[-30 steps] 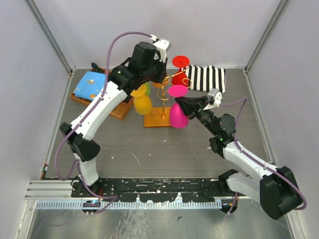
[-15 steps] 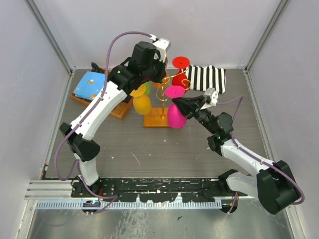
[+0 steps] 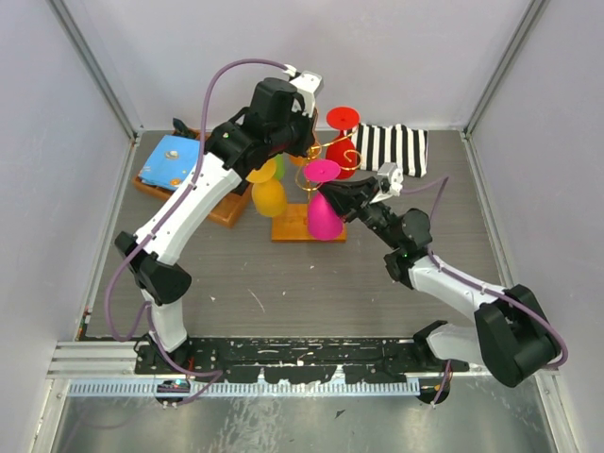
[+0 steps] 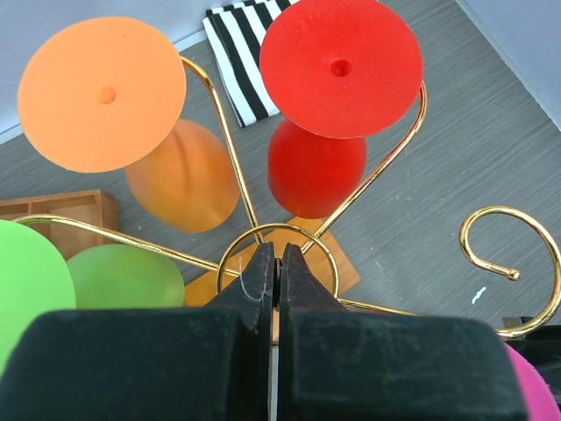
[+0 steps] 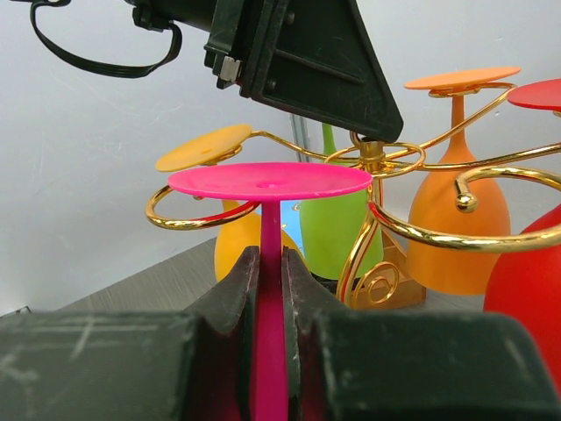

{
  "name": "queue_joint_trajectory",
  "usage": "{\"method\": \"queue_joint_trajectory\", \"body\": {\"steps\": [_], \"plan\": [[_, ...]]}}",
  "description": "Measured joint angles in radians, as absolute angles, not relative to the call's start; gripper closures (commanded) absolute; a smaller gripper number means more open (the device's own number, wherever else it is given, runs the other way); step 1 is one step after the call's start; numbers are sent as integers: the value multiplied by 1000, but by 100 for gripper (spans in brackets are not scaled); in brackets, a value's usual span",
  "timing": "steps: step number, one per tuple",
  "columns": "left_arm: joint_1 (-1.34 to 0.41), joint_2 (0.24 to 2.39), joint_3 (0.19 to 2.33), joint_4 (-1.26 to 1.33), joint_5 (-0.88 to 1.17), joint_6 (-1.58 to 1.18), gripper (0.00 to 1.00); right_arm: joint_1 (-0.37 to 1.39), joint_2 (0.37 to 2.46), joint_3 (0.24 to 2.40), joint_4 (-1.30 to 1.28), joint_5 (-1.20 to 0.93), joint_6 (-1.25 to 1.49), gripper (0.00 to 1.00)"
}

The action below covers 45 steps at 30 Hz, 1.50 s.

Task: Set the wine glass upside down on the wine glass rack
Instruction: Turn the wine glass upside down at the wine rack.

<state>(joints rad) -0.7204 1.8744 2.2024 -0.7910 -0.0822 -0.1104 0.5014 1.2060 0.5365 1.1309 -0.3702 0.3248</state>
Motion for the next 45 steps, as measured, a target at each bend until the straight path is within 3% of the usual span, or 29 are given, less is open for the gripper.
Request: {"method": "queue_joint_trajectory", "body": {"steps": [30,45], "plan": [[-720,1885,2225,-812,-84,-116,100,588,1322,611,1206,-390,335,99],[-722,1886,2226,-814,-83,-117,100,592,1189,512,1196,-358,329,99]]}}
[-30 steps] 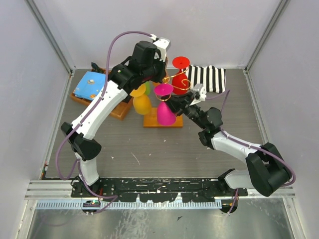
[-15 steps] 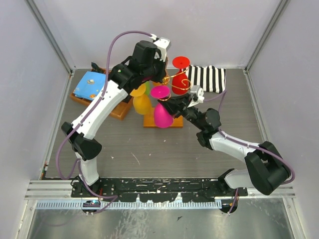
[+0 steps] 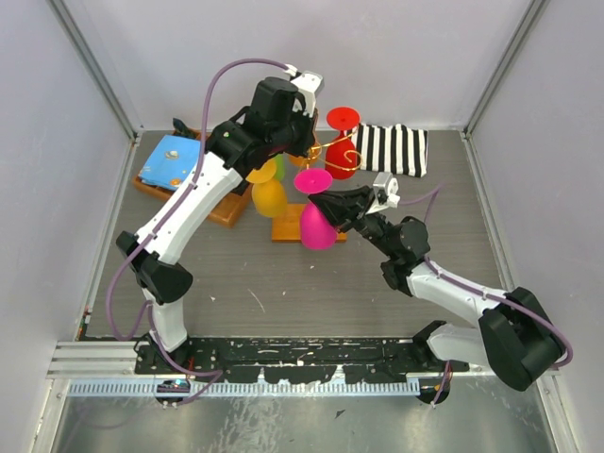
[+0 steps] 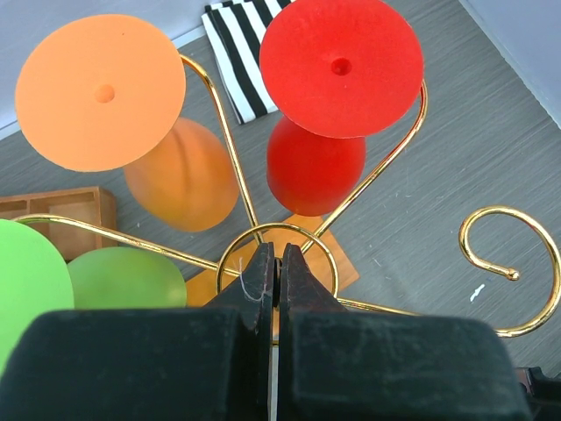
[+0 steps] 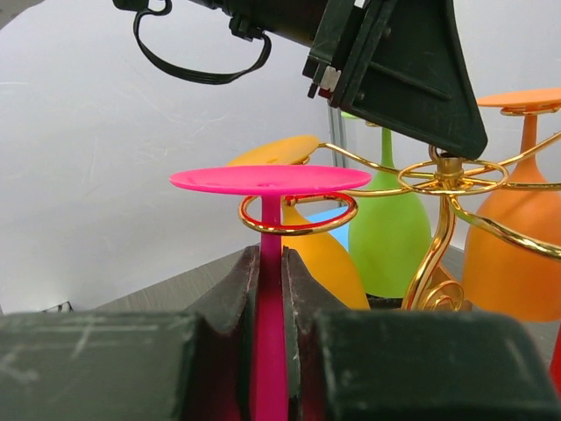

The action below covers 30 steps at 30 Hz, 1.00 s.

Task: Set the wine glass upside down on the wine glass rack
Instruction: Turn the wine glass upside down at the wine rack.

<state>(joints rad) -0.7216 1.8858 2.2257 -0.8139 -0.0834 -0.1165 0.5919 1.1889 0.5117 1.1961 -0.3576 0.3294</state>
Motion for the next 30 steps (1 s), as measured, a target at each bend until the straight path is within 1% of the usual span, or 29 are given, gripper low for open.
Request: {"method": "queue_joint_trajectory", "body": {"steps": [10,12,16,17,19,21,23,26,30], "plan": [[-720,1886,2226,-813,-83,-117,100,594,1156,507,1109,-290,309,99],[-721,1886,2226,-813,-83,-117,100,594,1156,513,1092,-280,303,97],[-721,1886,2226,-813,-83,-117,100,594,1158,523,1070,-268,290,86],[-721,1886,2226,-813,-83,-117,100,594,1159,524,1070,-266,289,80],[-721,1886,2226,-813,-83,-117,96,594,1165,524,1076,-262,285,71],[-721,1886,2226,-813,-81,-117,93,594,1166,522,1069,-262,281,66],[-720,1886,2226,-813,-80,-118,92,594,1168,519,1061,-259,278,62],[-720,1886,2226,-813,-78,-120,91,594,1168,514,1055,-254,270,60],[-720,1886,2226,-813,-70,-124,84,594,1159,511,1033,-247,262,57]]}}
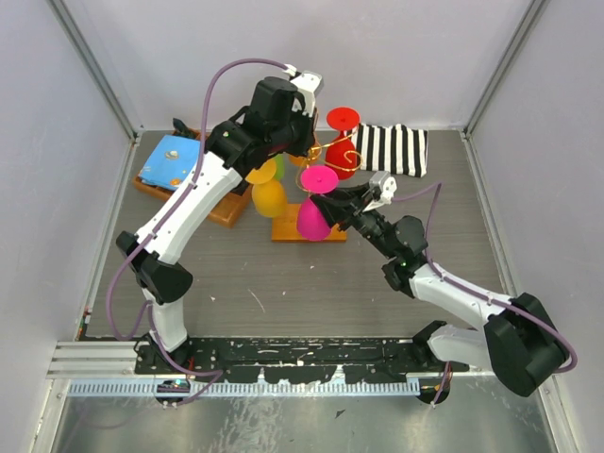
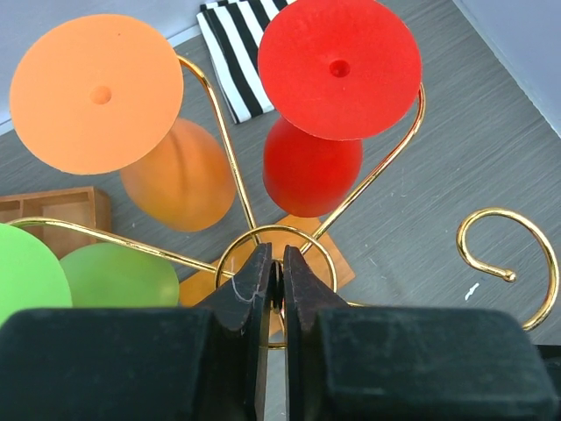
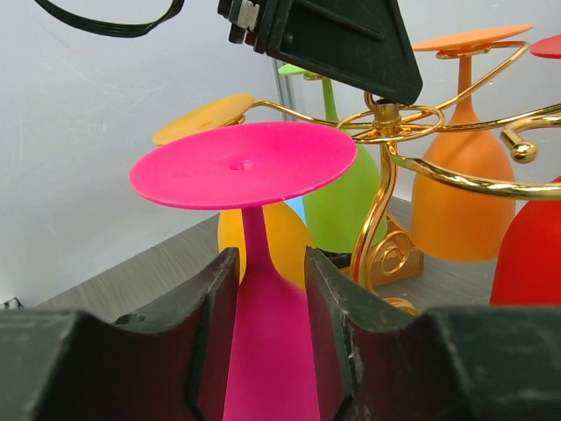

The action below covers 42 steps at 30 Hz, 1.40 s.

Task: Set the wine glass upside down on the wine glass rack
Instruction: Turn the wine glass upside down at the wine rack, then reset both arms

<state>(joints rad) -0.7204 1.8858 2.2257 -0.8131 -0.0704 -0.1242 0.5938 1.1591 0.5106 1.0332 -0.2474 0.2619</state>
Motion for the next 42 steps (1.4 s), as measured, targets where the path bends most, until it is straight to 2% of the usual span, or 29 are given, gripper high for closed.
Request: {"method": "queue_joint_trajectory", "body": {"steps": [2,6,12,14,24,27,32,34,42], "plan": [[-720,1886,2226,-813,-65,-125,77,594,1145,510,1015,-247,258,52],[-720,1886,2226,-813,-57,-127,52,594,1076,493,968,-241,241,50],[-718,1886,2226,-793,-41,-144,41,594,925,418,912,-221,236,48],[-718,1886,2226,-779,-35,-150,33,594,885,405,878,-216,233,48],[-718,1790,2190,-746,-17,-153,20,594,690,396,545,-162,223,37],[-718,1660,2077,-725,-35,-146,9,594,627,411,413,-129,226,31],[-717,1389,1837,-664,-91,-133,2,594,547,456,244,-92,234,19],[-716,1275,1739,-650,-112,-130,0,594,522,470,192,-83,235,2],[-716,902,1407,-631,-195,-136,2,594,482,564,-37,-16,234,0]]}}
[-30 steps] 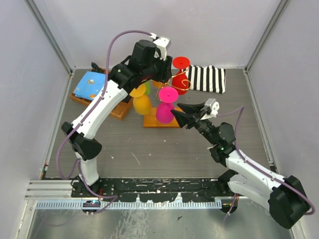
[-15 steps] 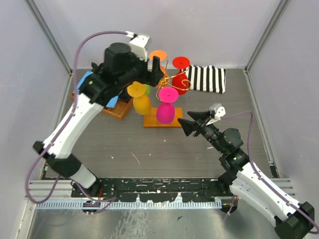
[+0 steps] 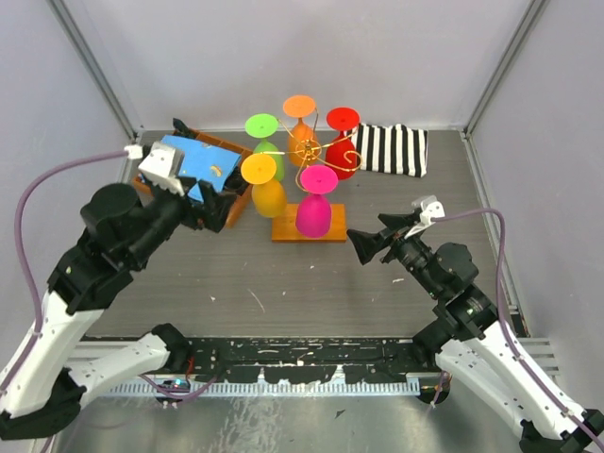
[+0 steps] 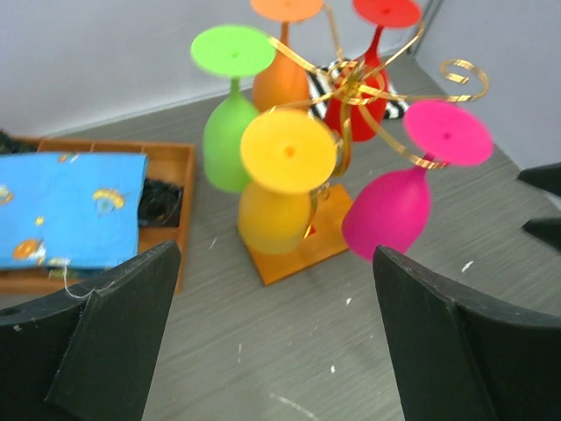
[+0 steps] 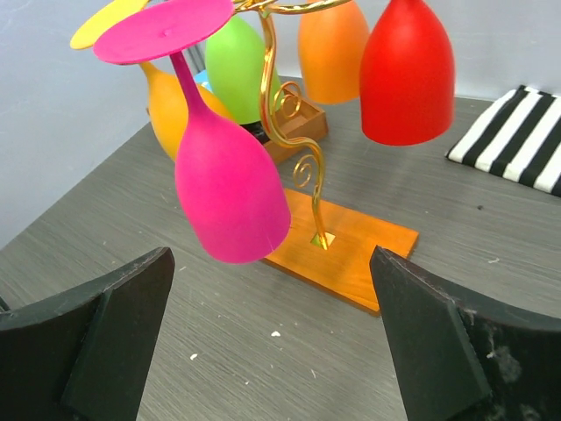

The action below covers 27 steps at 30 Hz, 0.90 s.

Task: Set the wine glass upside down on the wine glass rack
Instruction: Reset both arms

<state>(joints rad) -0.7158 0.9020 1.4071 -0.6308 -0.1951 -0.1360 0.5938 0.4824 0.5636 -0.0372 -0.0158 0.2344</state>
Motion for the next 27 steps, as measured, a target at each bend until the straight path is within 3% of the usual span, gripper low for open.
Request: {"method": "queue_joint_trajectory", "body": {"steps": [10,27], "plan": [[-716,531,997,-659,-326,-231,2,594,408,616,-217,50,219,0],[-716,411,829,-722,-423,-321,2,594,236,666,-395,175,171,0]]}}
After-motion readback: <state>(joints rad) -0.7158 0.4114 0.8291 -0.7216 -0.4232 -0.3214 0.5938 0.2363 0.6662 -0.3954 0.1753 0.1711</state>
